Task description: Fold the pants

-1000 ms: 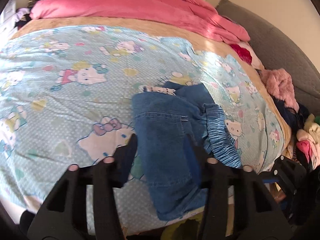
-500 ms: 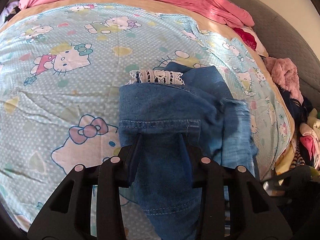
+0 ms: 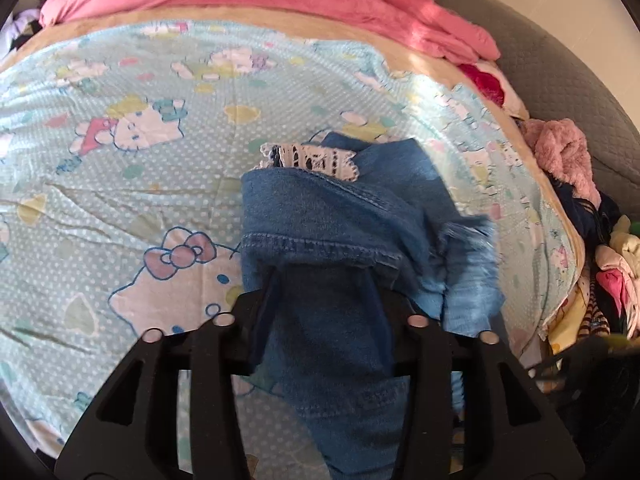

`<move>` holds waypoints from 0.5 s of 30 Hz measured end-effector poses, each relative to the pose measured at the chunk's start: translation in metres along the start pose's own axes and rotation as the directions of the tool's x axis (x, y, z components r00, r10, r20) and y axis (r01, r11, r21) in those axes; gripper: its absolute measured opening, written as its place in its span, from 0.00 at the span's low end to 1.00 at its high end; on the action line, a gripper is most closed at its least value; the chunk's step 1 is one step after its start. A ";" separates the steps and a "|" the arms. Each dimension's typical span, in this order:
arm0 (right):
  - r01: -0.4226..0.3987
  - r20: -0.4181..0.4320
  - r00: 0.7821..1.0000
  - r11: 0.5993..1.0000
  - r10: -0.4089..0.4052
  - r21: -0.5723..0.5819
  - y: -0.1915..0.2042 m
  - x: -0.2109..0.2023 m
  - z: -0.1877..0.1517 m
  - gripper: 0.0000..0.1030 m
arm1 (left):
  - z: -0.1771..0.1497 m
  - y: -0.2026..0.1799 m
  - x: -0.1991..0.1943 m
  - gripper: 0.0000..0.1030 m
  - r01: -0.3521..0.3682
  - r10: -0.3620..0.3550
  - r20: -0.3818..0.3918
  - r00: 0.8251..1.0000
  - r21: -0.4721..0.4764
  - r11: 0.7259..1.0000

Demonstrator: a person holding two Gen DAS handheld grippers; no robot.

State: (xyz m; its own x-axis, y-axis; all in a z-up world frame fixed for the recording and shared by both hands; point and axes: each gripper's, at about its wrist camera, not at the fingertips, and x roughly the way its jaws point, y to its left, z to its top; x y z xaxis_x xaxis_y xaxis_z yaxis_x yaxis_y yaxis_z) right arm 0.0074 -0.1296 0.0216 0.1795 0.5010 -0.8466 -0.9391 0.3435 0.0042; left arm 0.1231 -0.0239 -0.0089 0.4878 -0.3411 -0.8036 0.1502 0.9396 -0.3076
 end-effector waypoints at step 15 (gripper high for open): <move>0.127 0.131 0.974 0.924 -0.185 0.359 -0.117 -0.062 0.047 0.38 | -0.048 -0.008 -0.066 0.33 -0.075 0.069 0.102 0.992 0.058 0.995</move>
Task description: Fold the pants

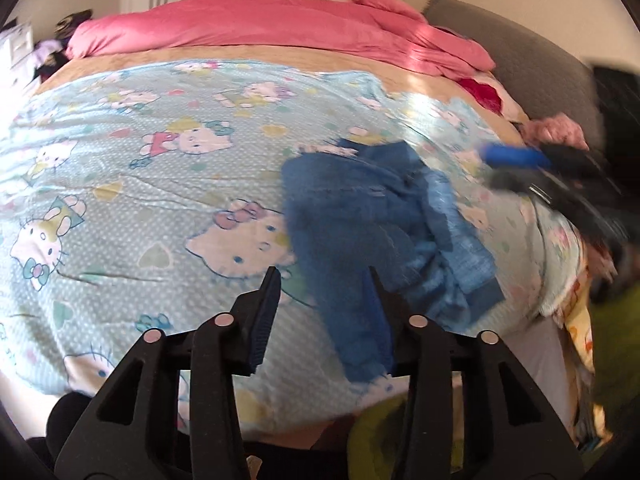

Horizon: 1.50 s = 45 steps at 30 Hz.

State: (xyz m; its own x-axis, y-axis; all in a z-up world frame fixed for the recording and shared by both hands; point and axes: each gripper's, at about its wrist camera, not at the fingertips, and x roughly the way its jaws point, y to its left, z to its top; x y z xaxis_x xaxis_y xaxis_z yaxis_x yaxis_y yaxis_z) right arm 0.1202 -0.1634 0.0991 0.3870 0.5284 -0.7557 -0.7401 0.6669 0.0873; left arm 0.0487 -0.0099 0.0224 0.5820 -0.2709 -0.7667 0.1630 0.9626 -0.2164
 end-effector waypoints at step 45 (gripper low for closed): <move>0.029 0.112 0.992 0.975 -0.055 0.222 -0.010 0.010 0.014 0.77 | -0.038 -0.038 0.031 0.27 0.044 -0.035 -0.129 0.991 0.066 0.997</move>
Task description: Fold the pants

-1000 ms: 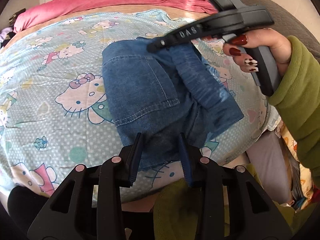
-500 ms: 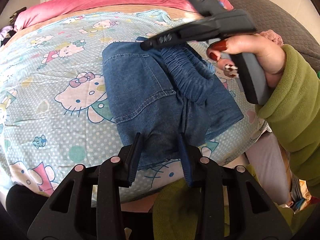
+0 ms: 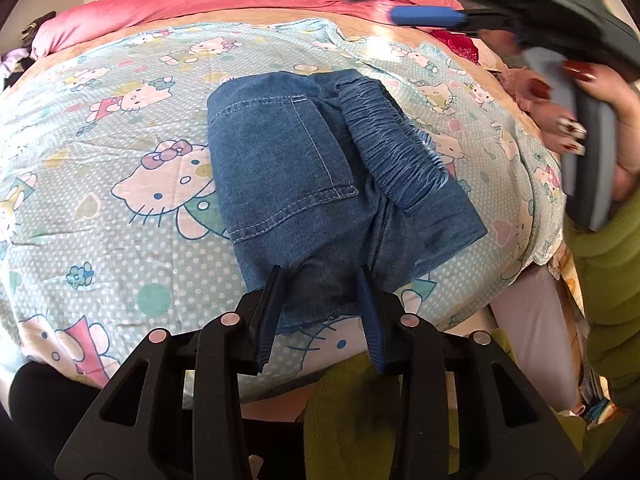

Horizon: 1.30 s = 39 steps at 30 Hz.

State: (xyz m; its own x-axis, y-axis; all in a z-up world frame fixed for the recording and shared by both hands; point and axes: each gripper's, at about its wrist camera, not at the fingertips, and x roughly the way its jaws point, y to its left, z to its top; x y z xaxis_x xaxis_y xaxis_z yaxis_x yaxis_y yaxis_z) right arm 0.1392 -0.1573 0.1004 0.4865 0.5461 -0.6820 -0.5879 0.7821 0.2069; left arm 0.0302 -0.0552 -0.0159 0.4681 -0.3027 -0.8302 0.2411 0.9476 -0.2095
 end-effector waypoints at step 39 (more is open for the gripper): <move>0.112 0.172 0.978 0.993 -0.115 0.031 0.000 -0.112 -0.047 0.96 | 0.018 -0.001 -0.095 0.91 -0.116 0.141 0.271 0.952 -0.108 0.987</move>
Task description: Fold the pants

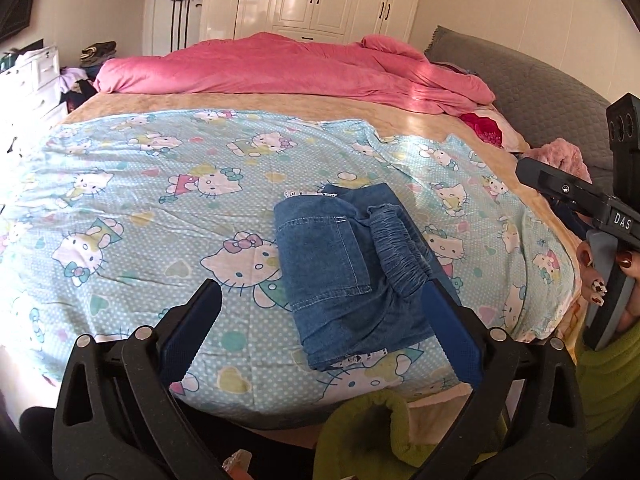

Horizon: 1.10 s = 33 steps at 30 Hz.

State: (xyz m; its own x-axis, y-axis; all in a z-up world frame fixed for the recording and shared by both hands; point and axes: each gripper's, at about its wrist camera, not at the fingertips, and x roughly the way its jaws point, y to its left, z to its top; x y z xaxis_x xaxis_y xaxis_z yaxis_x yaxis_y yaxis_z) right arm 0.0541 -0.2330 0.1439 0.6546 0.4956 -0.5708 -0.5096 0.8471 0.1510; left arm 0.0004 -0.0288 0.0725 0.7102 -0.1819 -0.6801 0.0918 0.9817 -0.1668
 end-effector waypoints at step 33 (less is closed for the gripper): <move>0.136 -0.216 0.969 0.989 -0.119 0.061 -0.041 0.071 -0.054 0.96 | 0.006 0.034 0.067 0.91 -0.079 0.071 -0.126 0.990 -0.067 0.995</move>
State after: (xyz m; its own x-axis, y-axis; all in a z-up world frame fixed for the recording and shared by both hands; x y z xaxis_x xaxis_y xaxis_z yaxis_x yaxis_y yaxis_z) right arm 0.0914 -0.2424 0.0540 0.5747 0.3377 -0.7455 -0.3809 0.9166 0.1216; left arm 0.0555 -0.0071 0.0249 0.6216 -0.1178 -0.7744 -0.0117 0.9871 -0.1596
